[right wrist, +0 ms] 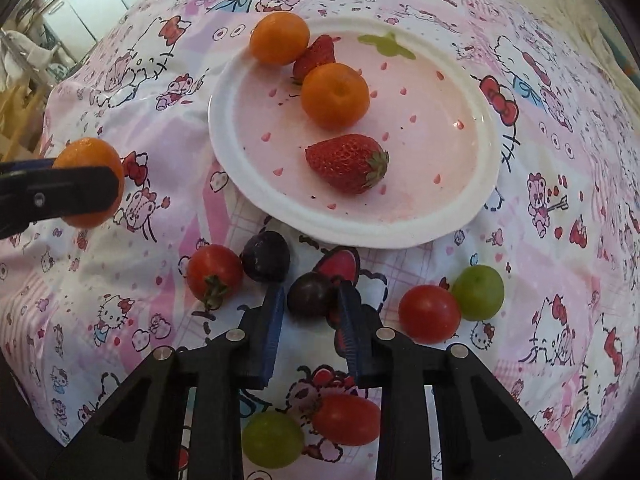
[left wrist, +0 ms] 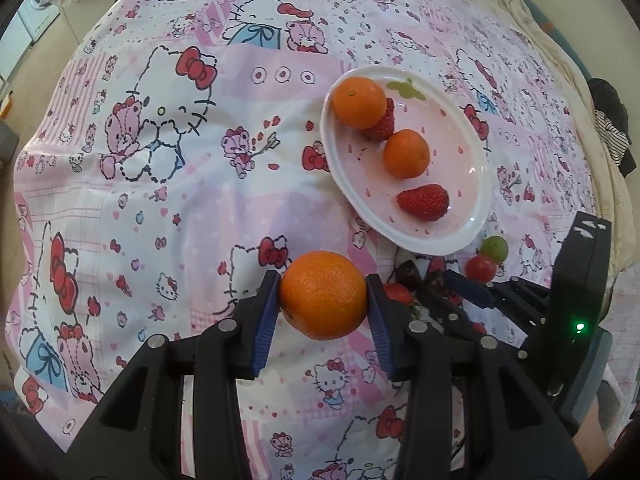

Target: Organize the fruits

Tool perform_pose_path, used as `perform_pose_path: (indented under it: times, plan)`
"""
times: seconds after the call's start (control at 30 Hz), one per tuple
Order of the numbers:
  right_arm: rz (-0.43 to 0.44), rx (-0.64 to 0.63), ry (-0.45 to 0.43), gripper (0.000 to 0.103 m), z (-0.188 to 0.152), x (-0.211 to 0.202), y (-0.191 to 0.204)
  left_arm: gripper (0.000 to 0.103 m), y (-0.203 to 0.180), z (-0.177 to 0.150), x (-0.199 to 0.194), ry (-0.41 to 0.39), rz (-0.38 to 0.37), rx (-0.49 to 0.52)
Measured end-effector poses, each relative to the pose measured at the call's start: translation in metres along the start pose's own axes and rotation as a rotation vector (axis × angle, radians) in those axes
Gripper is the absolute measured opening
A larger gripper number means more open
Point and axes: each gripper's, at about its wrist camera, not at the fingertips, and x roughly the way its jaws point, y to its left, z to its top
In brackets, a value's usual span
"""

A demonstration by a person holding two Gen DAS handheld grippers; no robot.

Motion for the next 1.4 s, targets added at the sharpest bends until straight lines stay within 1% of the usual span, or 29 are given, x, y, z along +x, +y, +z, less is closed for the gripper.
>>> perform_pose_path:
  times: [0.17,0.33,0.5,0.6,0.83,1.0,1.17,1.33,1.4]
  plan:
    - [0.011,0.006,-0.013,0.026,0.003,-0.003,-0.004,0.038,0.001,0.004,0.005,-0.002,0.012,-0.008]
    - [0.009,0.014,-0.048,0.026,0.004,-0.018,-0.008,0.038,-0.002,0.004,0.005,-0.014,0.020,0.005]
    - [0.019,0.033,-0.101,0.026,0.001,-0.041,-0.016,0.038,-0.002,0.003,0.002,-0.031,0.027,0.009]
    - [0.064,0.085,-0.128,0.026,-0.003,-0.052,-0.026,0.038,-0.001,0.004,0.000,-0.045,0.033,0.009]
    - [0.073,0.137,-0.199,0.026,-0.003,-0.077,-0.038,0.038,0.001,0.004,-0.004,-0.075,0.053,0.008]
    - [0.078,0.172,-0.256,0.026,-0.002,-0.095,-0.046,0.038,0.004,0.006,-0.010,-0.090,0.048,-0.004]
    - [0.093,0.206,-0.306,0.026,0.007,-0.114,-0.058,0.038,0.002,0.019,-0.022,-0.108,0.033,-0.003]
    - [0.102,0.214,-0.331,0.026,0.024,-0.123,-0.067,0.038,-0.003,0.049,-0.034,-0.151,0.044,0.019]
    - [0.100,0.218,-0.331,0.026,0.031,-0.121,-0.071,0.038,-0.005,0.060,-0.034,-0.154,0.039,0.025]
